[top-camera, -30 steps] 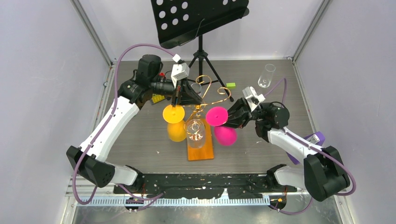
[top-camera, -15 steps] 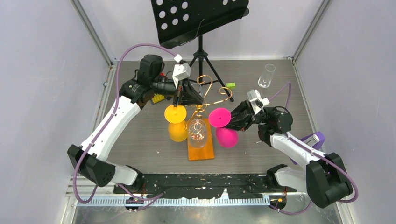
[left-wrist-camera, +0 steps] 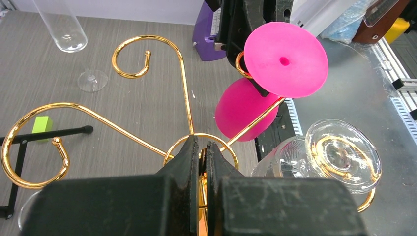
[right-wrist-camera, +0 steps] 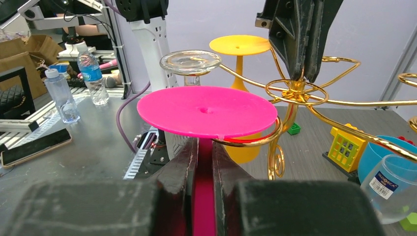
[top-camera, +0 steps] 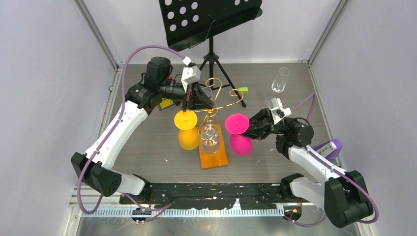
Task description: Place the wine glass upside down on the wine glass rack
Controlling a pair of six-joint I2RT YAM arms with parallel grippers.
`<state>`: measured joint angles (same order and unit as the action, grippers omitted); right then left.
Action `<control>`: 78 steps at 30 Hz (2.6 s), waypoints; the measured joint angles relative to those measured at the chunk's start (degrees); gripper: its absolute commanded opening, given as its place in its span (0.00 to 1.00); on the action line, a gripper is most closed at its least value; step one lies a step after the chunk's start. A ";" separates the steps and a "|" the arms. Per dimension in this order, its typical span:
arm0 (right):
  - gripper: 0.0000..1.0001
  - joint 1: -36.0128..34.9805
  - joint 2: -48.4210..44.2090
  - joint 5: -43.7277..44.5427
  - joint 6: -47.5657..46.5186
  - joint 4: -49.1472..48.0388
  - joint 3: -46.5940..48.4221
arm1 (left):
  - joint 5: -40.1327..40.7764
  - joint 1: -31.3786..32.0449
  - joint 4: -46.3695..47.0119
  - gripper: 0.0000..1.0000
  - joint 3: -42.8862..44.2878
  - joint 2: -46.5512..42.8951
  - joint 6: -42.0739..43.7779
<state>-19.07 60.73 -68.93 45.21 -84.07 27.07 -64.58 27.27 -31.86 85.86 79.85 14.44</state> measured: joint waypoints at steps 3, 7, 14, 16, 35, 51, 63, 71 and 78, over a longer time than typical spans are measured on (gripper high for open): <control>0.05 0.33 -0.15 1.46 -0.24 -0.35 -0.74 | 0.04 0.00 0.11 0.00 0.00 0.00 0.20; 0.06 0.46 -0.35 3.52 -2.25 0.07 -1.38 | 0.24 -0.02 0.33 0.00 0.00 0.00 0.76; 0.12 0.55 -6.51 10.25 -13.27 14.62 -1.68 | 0.55 -0.04 0.44 0.00 0.00 0.00 1.05; 0.12 0.55 -8.92 12.52 -16.96 20.50 -1.60 | 0.55 -0.07 0.44 0.00 0.00 0.00 1.07; 0.26 -0.17 -6.93 15.78 -27.91 36.57 4.31 | 1.90 -0.07 1.60 0.00 0.00 0.04 1.01; 0.68 -1.07 -10.27 16.52 -30.40 43.06 3.45 | 2.64 -0.07 2.60 0.19 -0.37 0.02 -0.17; 0.85 -1.07 -17.09 23.85 -34.25 51.43 3.45 | 6.54 -0.87 7.72 0.64 -1.81 0.00 -6.54; 0.87 -1.07 -20.41 28.81 -35.74 55.74 3.10 | 9.86 -1.79 11.98 0.84 -2.86 -1.25 -10.08; 0.87 -1.14 -24.52 34.29 -36.65 59.41 2.49 | 11.13 -1.79 14.05 0.86 -3.23 -3.85 -11.37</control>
<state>-20.21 36.21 -34.63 8.56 -24.67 29.56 -53.45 25.47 -17.80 82.63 76.01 3.07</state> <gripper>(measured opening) 0.869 0.850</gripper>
